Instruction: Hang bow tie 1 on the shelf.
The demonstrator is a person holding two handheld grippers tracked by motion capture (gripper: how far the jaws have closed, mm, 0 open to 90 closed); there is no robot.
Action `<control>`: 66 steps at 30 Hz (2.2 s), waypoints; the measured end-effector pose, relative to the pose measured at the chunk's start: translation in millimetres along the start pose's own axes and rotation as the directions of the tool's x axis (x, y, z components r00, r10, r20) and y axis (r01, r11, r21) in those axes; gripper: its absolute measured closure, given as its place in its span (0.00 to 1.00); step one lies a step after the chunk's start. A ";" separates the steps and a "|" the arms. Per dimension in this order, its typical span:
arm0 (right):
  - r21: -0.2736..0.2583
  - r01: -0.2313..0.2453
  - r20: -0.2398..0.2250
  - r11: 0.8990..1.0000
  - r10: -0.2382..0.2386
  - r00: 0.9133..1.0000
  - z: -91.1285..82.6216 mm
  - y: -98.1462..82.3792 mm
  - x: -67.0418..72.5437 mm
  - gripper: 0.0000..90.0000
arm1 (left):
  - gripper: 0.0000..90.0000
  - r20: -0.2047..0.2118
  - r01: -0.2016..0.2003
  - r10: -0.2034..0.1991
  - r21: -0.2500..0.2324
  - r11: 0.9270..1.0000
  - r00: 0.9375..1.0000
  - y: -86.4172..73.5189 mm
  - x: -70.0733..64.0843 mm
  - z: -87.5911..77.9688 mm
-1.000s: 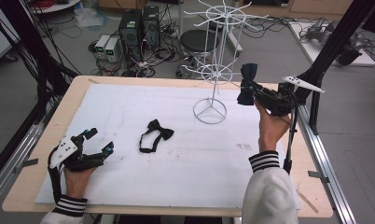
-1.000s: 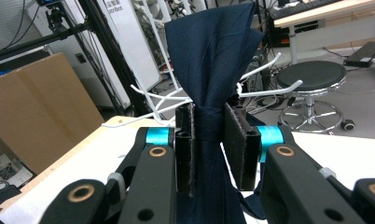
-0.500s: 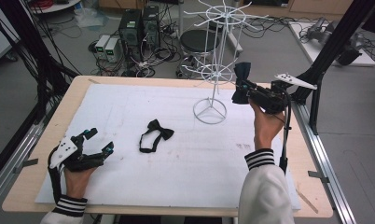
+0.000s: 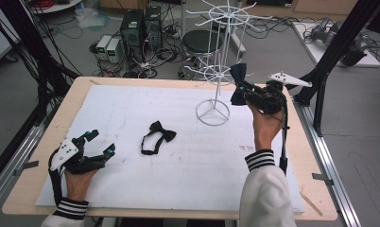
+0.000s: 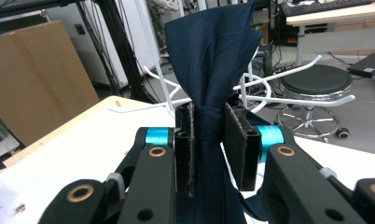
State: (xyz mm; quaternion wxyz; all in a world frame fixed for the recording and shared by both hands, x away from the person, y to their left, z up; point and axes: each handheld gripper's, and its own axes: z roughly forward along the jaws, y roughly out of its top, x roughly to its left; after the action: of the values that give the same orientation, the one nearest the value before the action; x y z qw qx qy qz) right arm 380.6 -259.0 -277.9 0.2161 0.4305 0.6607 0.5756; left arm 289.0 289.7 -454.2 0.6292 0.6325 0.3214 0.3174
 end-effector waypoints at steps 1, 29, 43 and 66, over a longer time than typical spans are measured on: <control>0.001 0.003 0.004 1.000 -0.003 1.000 0.3 0.0 0.0 0.83 | 0.16 -0.001 -0.001 0.001 0.000 1.000 1.000 0.0 0.0 0.0; -0.026 0.065 0.021 0.998 -0.064 0.998 -8.3 -7.2 1.0 0.11 | 0.16 0.000 -0.009 0.009 0.001 1.000 1.000 0.1 -0.8 0.3; -0.059 0.155 0.024 0.986 -0.154 0.988 -43.1 -43.8 1.3 0.01 | 0.16 0.004 0.001 -0.001 -0.001 1.000 1.000 0.0 0.0 0.0; -0.151 0.161 0.019 0.975 -0.160 0.987 -61.1 -127.7 7.9 0.01 | 0.16 0.003 -0.008 0.008 -0.005 1.000 1.000 -0.1 -0.6 -0.5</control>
State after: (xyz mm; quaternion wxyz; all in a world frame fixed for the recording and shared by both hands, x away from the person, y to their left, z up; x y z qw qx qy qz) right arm 287.7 -283.4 -382.2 0.2961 0.3600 0.6467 0.6037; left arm 288.2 289.5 -454.3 0.6302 0.6325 0.3172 0.3198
